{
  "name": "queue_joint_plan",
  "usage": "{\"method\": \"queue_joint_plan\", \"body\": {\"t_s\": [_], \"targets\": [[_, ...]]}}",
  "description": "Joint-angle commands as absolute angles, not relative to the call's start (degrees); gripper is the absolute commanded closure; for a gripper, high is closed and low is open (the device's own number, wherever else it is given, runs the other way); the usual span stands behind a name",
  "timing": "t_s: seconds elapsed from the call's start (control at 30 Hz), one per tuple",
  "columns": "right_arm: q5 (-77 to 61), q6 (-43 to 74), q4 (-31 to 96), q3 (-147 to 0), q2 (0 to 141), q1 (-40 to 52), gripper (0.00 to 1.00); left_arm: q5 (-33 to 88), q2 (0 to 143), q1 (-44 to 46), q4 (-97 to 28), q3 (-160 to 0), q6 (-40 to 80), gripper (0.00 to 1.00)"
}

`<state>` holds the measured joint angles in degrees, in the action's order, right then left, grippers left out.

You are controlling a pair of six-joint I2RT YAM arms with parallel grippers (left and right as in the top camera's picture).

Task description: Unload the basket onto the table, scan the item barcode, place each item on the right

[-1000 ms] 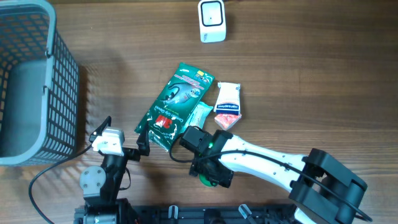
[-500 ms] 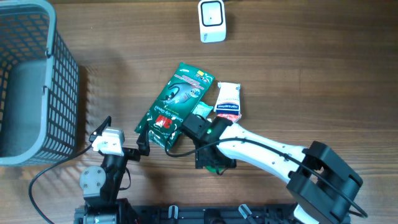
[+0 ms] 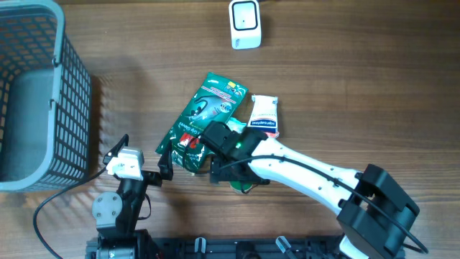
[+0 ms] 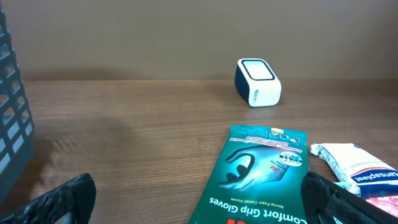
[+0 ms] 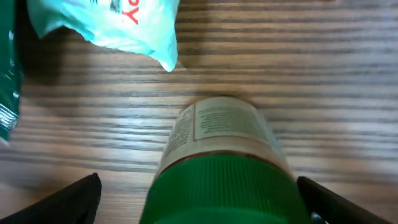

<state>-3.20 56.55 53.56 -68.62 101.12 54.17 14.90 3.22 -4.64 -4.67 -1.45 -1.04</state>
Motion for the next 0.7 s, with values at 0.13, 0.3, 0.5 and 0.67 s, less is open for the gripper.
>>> {"method": "queue_joint_plan", "body": {"t_s": [0.13, 0.3, 0.5, 0.67], "targets": [[-3.5, 69.0, 59.7, -69.9, 101.8, 53.9, 0.01, 15.0, 3.2, -5.0, -4.6, -1.1, -1.1, 0.00], [-13.9, 92.2, 60.6, -70.2, 101.8, 49.1, 0.00, 15.0, 3.2, -5.0, -4.6, -1.1, -1.1, 0.00], [-19.4, 100.5, 60.1, -70.2, 101.8, 46.1, 0.00, 15.0, 3.2, -5.0, -4.6, -1.1, -1.1, 0.00], [-19.4, 92.6, 60.3, -70.1, 101.8, 46.3, 0.33, 15.0, 3.2, -5.0, -4.6, -1.1, -1.1, 0.00]]}}
